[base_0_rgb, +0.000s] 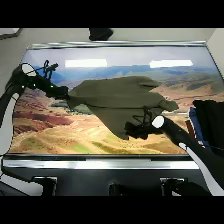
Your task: Fold the shirts.
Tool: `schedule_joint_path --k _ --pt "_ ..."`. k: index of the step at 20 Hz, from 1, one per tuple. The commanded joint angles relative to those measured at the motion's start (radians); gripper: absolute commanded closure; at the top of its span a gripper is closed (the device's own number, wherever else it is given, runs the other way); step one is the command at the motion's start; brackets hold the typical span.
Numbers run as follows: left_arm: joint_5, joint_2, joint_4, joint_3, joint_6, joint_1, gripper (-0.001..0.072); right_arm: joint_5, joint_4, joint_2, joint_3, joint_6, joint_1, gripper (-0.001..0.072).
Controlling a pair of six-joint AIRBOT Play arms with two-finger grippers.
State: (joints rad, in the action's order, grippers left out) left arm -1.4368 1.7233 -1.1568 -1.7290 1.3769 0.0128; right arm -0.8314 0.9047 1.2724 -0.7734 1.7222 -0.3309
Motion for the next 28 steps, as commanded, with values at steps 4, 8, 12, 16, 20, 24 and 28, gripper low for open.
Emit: schedule_joint_path --k 4,8,12,16,20,24,28 --pt "0.216 -0.343 0.001 -0.158 -0.049 0.002 0.0674 -0.064 0.945 -0.243 -0.592 0.048 -0.009 0.0671" --pt "0.507 -0.659 0.000 -0.344 0.003 0.005 0.0674 0.010 1.028 -0.389 -1.048 0.048 -0.009 0.0671" --pt "0.691 -0.921 0.005 -0.333 0.091 0.005 0.0673 -0.048 0.990 -0.519 -1.197 0.104 -0.009 0.0671" --pt "0.793 -0.968 0.003 -0.333 0.097 0.005 0.0674 -0.094 0.983 -0.522 -1.197 0.192 -0.009 0.0671" --pt "0.720 -0.876 -0.117 -0.333 0.098 0.005 0.0674 -0.239 1.004 -0.398 -1.197 0.278 -0.009 0.0671" --pt "0.546 -0.691 -0.293 -0.190 0.109 0.005 0.0674 -0.480 1.222 -0.104 -1.138 0.405 0.011 0.0670" --pt "0.573 -0.465 -0.299 0.093 0.108 0.002 0.0673 -0.320 0.819 0.218 -1.049 0.447 0.165 0.0670"
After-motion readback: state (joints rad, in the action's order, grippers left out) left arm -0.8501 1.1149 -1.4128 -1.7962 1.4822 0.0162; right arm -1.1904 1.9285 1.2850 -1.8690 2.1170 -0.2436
